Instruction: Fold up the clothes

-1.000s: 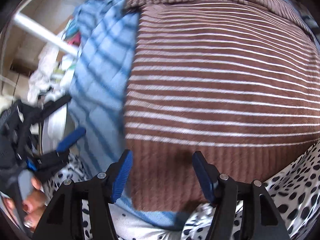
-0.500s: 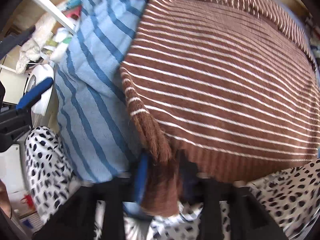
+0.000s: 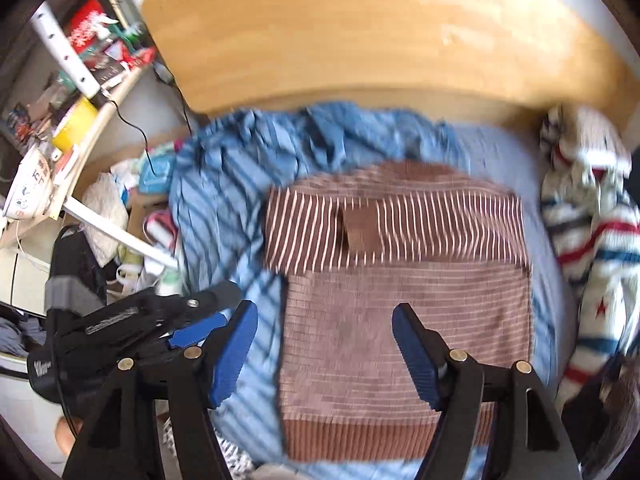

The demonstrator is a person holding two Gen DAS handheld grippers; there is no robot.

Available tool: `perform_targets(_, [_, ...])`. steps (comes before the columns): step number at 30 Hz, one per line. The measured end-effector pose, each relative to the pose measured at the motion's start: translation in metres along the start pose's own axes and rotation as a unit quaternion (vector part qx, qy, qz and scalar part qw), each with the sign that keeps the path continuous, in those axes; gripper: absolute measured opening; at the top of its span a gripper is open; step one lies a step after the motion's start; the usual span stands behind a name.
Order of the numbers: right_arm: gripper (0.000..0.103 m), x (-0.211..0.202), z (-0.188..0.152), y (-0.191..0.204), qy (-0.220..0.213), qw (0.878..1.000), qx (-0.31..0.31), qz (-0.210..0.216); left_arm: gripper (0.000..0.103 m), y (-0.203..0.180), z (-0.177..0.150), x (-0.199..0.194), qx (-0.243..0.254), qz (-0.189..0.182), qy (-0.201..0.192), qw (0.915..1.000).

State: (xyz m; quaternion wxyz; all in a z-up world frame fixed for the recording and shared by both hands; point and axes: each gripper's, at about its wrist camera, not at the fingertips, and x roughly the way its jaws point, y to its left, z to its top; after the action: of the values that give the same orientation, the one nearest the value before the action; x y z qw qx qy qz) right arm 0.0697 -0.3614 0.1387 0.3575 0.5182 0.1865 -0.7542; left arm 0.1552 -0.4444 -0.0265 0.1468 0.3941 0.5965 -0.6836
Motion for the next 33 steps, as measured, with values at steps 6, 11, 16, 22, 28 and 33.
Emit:
perform_targets(6, [0.053,0.098,-0.073,-0.031,0.012,1.000,0.019,0.020,0.064,0.025,0.031,0.056,0.057,0.053,-0.016,0.9968])
perform_targets(11, [0.047,0.196,-0.167,-0.038,0.151,0.978,0.086,0.117,0.064,0.055,0.043,0.080,0.081,0.076,-0.047,0.9927])
perform_targets(16, [0.059,0.249,-0.207,-0.013,0.228,0.960,0.078,0.142,0.064,0.070,0.057,0.105,0.100,0.129,-0.032,0.9861])
perform_targets(22, [0.078,0.273,-0.195,0.039,0.258,0.962,-0.046,0.071,0.064,0.078,0.071,0.129,0.099,0.108,-0.014,0.9891])
perform_targets(28, [0.037,0.252,-0.190,-0.010,0.219,0.973,0.015,0.069,0.030,0.086,0.074,0.151,0.082,0.120,0.004,0.9894])
perform_targets(33, [0.015,0.229,-0.185,-0.063,0.176,0.978,0.085,0.070,0.014,0.052,0.051,0.134,0.124,0.082,-0.036,0.9882])
